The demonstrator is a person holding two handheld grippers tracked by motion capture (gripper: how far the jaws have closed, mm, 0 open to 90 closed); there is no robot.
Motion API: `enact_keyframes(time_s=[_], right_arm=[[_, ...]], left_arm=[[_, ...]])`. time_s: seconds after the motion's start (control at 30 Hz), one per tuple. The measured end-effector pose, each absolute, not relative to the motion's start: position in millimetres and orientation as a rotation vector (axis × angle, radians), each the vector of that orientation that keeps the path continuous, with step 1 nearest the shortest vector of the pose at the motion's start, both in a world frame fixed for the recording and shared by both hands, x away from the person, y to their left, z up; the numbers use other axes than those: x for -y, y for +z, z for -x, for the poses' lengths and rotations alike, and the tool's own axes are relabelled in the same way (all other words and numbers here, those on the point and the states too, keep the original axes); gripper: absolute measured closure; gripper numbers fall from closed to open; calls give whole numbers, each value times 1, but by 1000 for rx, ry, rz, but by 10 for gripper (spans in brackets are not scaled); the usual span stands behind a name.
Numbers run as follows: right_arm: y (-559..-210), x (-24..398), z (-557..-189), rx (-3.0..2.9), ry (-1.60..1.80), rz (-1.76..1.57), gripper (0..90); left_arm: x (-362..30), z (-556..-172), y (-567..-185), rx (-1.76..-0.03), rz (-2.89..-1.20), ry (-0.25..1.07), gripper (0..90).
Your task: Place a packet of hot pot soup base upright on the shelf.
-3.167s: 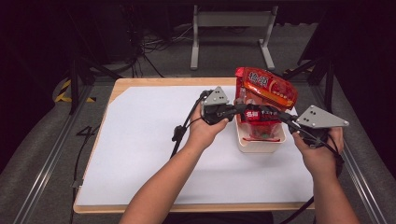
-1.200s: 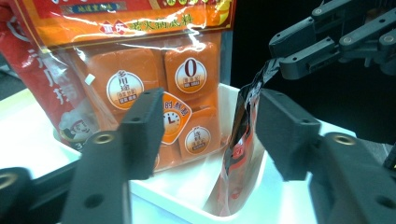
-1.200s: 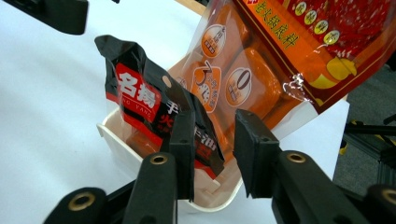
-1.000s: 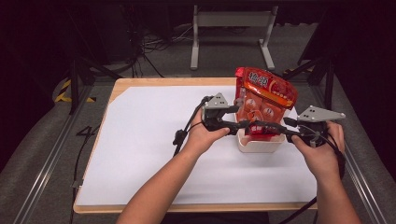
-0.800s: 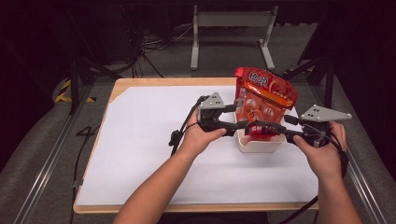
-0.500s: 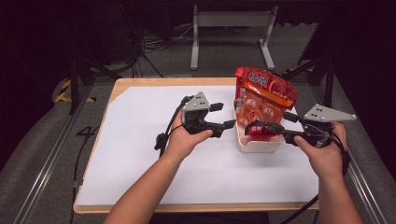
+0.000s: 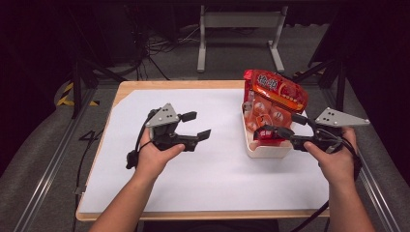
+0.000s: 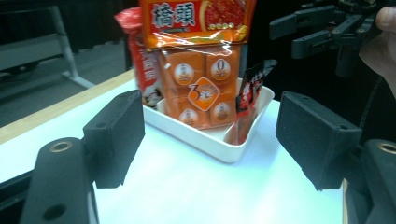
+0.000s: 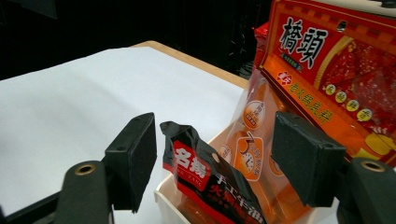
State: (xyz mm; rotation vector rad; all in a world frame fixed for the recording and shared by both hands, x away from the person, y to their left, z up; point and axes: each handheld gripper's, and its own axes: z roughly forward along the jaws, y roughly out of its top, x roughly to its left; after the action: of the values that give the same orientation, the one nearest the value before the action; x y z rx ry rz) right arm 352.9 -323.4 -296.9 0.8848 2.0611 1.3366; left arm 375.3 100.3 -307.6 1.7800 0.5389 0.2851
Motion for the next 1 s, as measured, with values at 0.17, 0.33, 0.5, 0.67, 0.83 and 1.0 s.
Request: enact_keyframes(time_s=[0.17, 0.33, 0.5, 0.67, 0.83, 1.0], right_arm=[[-299, 321, -354, -2078, 1350, -854, 294], [-304, 321, -357, -2103, 1398, -825, 224], [-311, 321, -358, -2115, 1395, -840, 210], [-315, 321, -355, -2092, 1407, -806, 213], [-322, 323, -353, -2091, 1415, -790, 215], [-329, 328, -353, -2075, 1418, -817, 216]], left_arm=[[-117, -368, -309, -554, -1786, 311, 241], [-140, -357, -314, -583, -1790, 349, 234], [-153, -352, -321, -616, -1790, 361, 225], [-169, -345, -333, -662, -1784, 395, 207], [-179, -340, -344, -710, -1787, 438, 195], [-190, -333, -349, -721, -1777, 475, 191]])
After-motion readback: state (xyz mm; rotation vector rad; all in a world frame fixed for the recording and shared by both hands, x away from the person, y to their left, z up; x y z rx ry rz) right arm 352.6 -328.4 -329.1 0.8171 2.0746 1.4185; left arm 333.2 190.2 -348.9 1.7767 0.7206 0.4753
